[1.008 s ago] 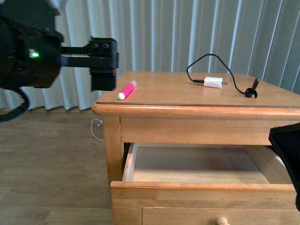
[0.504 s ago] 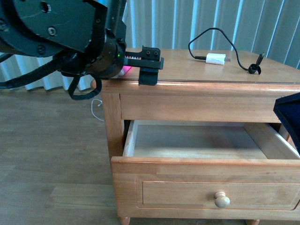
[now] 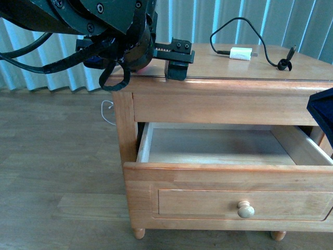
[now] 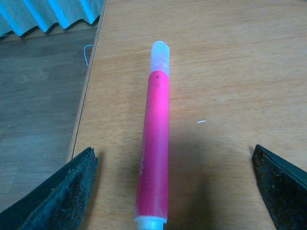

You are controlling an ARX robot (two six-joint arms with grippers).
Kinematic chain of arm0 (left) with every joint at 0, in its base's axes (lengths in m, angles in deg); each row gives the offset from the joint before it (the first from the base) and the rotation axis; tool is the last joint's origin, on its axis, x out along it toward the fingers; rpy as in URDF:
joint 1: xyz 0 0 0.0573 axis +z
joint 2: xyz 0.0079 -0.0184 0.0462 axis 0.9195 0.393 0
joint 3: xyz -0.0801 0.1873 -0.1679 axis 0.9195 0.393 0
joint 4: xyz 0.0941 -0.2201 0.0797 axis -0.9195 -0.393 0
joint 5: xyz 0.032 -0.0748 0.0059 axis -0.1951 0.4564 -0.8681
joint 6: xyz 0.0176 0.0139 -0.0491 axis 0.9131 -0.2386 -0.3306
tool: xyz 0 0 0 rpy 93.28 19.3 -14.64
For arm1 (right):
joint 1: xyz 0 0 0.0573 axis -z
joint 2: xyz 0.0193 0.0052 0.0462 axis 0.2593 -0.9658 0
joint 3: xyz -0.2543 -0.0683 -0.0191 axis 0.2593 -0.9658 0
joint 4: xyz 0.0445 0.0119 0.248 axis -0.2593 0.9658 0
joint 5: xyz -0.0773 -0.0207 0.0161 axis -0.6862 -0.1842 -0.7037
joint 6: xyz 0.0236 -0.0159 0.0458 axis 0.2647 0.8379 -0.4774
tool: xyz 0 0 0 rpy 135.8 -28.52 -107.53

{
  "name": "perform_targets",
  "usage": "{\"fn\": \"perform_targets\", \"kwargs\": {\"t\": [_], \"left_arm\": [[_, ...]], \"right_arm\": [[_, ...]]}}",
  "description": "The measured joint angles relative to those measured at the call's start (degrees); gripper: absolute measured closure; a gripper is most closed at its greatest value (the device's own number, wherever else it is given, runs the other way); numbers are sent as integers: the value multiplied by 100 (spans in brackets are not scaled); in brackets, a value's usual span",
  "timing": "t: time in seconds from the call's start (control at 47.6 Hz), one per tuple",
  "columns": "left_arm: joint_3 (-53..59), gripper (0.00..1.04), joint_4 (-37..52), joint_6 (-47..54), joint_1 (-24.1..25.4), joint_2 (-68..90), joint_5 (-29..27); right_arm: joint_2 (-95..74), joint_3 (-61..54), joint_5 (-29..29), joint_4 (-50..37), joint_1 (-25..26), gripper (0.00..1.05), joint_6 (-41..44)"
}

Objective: Place pink marker in drawer with both arms

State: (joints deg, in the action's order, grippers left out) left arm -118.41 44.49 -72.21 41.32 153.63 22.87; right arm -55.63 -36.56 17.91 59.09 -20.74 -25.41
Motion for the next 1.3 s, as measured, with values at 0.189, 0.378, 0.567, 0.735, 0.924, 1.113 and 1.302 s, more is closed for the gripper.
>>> {"fn": "perform_targets", "kwargs": {"t": [0.189, 0.378, 0.567, 0.735, 0.924, 1.113, 1.302], "left_arm": [[-109, 6, -101, 33, 44, 74, 7], [-122, 15, -87, 245, 52, 85, 2], [-177, 41, -264, 350, 66, 90, 2], [-201, 66, -422, 345, 107, 90, 24], [-210, 90, -533, 273, 146, 74, 111], [-116, 90, -466, 164, 212, -22, 136], [352, 90, -68, 160, 258, -337, 455]], "right_arm": [[0, 0, 0, 0, 0, 8, 2], [0, 0, 0, 0, 0, 8, 0], [0, 0, 0, 0, 0, 8, 2], [0, 0, 0, 0, 0, 8, 0], [0, 0, 0, 0, 0, 8, 0], [0, 0, 0, 0, 0, 8, 2], [0, 0, 0, 0, 0, 8, 2]]}}
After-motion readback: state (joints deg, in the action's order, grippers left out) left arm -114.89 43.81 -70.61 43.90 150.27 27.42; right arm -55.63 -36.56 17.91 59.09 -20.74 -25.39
